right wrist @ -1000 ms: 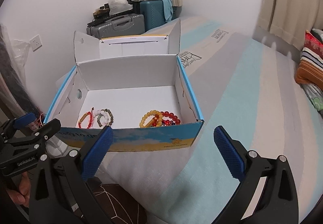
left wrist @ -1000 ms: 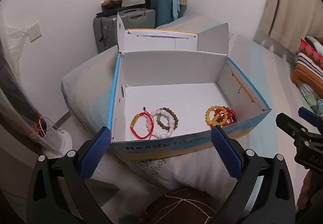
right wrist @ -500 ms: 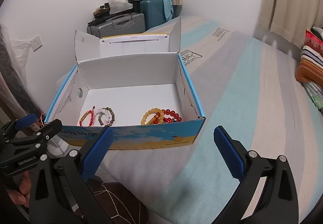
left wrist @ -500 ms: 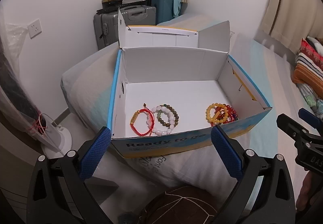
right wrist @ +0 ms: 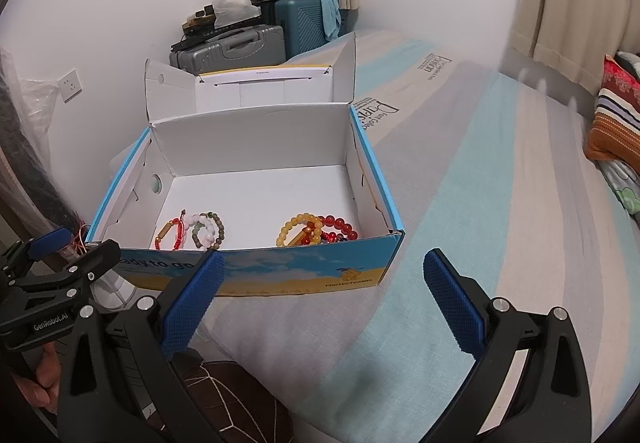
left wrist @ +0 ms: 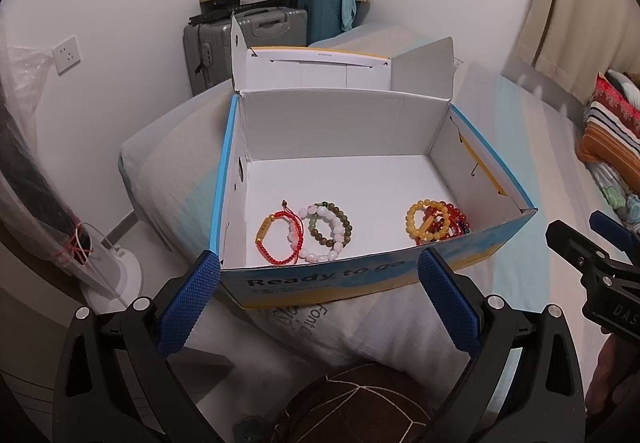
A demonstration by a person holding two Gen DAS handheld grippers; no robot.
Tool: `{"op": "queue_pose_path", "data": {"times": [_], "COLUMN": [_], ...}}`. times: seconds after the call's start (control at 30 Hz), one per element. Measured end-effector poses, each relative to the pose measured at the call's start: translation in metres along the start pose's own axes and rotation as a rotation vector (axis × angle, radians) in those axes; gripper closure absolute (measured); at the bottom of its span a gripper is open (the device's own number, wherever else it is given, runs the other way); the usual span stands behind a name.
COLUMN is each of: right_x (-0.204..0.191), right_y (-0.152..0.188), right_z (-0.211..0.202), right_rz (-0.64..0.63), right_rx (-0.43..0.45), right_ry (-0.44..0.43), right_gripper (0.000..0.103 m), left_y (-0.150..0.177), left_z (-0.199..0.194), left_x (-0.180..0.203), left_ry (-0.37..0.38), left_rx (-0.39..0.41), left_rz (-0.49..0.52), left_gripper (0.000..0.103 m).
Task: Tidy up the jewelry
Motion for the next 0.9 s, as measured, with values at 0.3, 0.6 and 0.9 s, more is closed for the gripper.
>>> {"op": "queue_pose_path", "data": {"times": [0.3,0.6,0.9], "right_x": [0.0006,0.0005,0.0013], "right_y": [0.0002,0.0005,0.0022], "right_z": [-0.0002,0.0004,0.0026], "right_rz": [0.002,0.002,0.008], "right_rx": [-0.002,-0.002,-0.005], "right_ry": [0.000,0.000,0.002], "right_gripper": [0.007,0.007,0.007], "left_y": [-0.0001,-0.0011,-0.0004], "left_z": [-0.0006,-0.0042,-0.0061], "left_x": [-0.0001,0.0034,0.0068], "left_ry": [0.001,0.013,0.016], "left_rx": [-0.003,0.002,0.003], "left_rz": [0.000,0.005,0.011], "left_gripper": [0.006,0.006,0.006]}}
Point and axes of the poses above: each gripper's, at about its wrist camera, not at the fingertips, and z roughly the way its jaws point, x to its right, y to its underside, the point moved 10 cm from there along z, roughly the way its jaws point, and after that the axes turned 3 degrees about y, right-handed, at the moved point
